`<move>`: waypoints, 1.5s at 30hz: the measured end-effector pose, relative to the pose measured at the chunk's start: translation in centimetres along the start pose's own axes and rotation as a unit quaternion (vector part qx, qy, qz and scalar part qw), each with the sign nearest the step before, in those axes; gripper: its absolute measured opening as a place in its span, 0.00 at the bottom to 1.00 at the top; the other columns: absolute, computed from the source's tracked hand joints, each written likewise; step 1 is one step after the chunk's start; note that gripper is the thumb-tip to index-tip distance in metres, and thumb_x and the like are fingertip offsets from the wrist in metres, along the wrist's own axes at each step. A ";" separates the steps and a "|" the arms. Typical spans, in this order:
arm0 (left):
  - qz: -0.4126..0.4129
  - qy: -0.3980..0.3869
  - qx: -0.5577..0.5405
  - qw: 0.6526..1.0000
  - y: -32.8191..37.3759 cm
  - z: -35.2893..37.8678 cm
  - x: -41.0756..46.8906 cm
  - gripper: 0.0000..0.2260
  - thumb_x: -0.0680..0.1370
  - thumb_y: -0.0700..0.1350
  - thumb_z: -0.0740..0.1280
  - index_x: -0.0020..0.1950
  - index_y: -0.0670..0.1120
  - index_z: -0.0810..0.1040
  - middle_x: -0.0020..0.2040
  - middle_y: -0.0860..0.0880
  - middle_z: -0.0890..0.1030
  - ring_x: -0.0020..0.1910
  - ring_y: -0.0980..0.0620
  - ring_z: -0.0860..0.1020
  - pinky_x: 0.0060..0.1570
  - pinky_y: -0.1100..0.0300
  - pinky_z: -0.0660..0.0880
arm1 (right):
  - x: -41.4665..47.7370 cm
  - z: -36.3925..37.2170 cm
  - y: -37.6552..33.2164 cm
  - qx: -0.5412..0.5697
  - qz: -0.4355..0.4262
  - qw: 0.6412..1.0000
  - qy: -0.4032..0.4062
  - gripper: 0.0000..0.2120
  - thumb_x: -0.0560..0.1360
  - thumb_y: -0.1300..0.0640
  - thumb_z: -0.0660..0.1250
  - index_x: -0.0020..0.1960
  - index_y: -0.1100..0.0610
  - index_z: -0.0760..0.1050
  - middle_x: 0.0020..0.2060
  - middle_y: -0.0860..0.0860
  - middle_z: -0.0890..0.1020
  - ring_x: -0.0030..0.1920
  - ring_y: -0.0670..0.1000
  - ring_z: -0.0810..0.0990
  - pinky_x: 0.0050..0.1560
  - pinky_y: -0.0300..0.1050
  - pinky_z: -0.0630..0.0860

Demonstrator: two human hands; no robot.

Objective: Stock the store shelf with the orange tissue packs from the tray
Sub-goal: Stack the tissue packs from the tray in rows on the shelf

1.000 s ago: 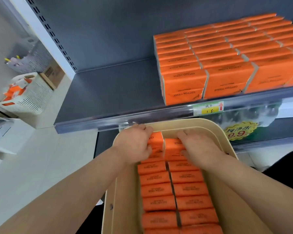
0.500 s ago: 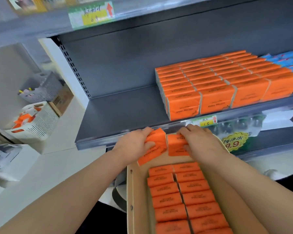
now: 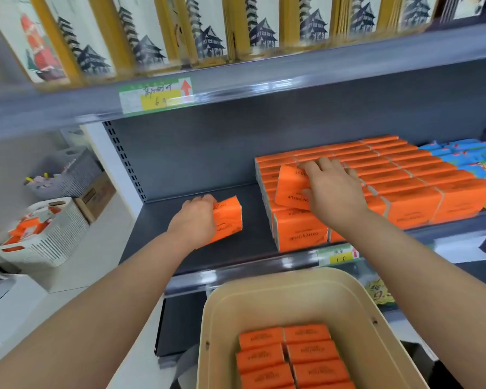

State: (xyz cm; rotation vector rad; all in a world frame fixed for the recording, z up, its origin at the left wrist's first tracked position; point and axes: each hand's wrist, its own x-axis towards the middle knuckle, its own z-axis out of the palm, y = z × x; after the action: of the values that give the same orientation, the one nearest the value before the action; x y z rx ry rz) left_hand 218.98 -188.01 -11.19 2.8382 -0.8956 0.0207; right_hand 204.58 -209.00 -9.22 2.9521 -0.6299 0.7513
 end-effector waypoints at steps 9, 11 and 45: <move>-0.028 0.025 0.102 0.994 0.8 3.5 11.7 0.17 0.77 0.40 0.63 0.65 0.50 0.70 0.60 0.47 0.74 0.62 0.45 0.68 0.50 0.52 0.70 | 8.6 5.0 2.3 -0.031 -0.032 0.999 -0.013 0.24 0.73 0.62 0.66 0.68 0.52 0.67 0.60 0.52 0.74 0.63 0.56 0.68 0.60 0.55 0.66; -0.040 0.044 0.108 0.992 1.3 3.7 14.4 0.16 0.77 0.40 0.63 0.64 0.49 0.70 0.60 0.46 0.74 0.62 0.45 0.69 0.50 0.52 0.70 | 9.5 5.6 3.0 -0.032 -0.045 0.998 -0.003 0.25 0.73 0.61 0.66 0.69 0.51 0.67 0.60 0.51 0.74 0.63 0.56 0.69 0.59 0.55 0.67; -0.027 0.132 -0.112 0.984 -4.2 2.1 16.0 0.27 0.73 0.30 0.58 0.71 0.43 0.66 0.67 0.43 0.69 0.66 0.43 0.66 0.59 0.55 0.68 | 17.5 12.3 -8.9 0.058 -0.150 0.979 -0.128 0.21 0.73 0.57 0.67 0.65 0.52 0.68 0.62 0.52 0.74 0.64 0.55 0.72 0.61 0.49 0.68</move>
State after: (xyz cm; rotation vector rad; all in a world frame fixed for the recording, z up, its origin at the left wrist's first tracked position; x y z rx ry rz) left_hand 234.37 -194.06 -12.85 2.5707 -0.7147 0.2663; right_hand 227.70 -208.98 -11.35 3.1734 -0.1390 0.3971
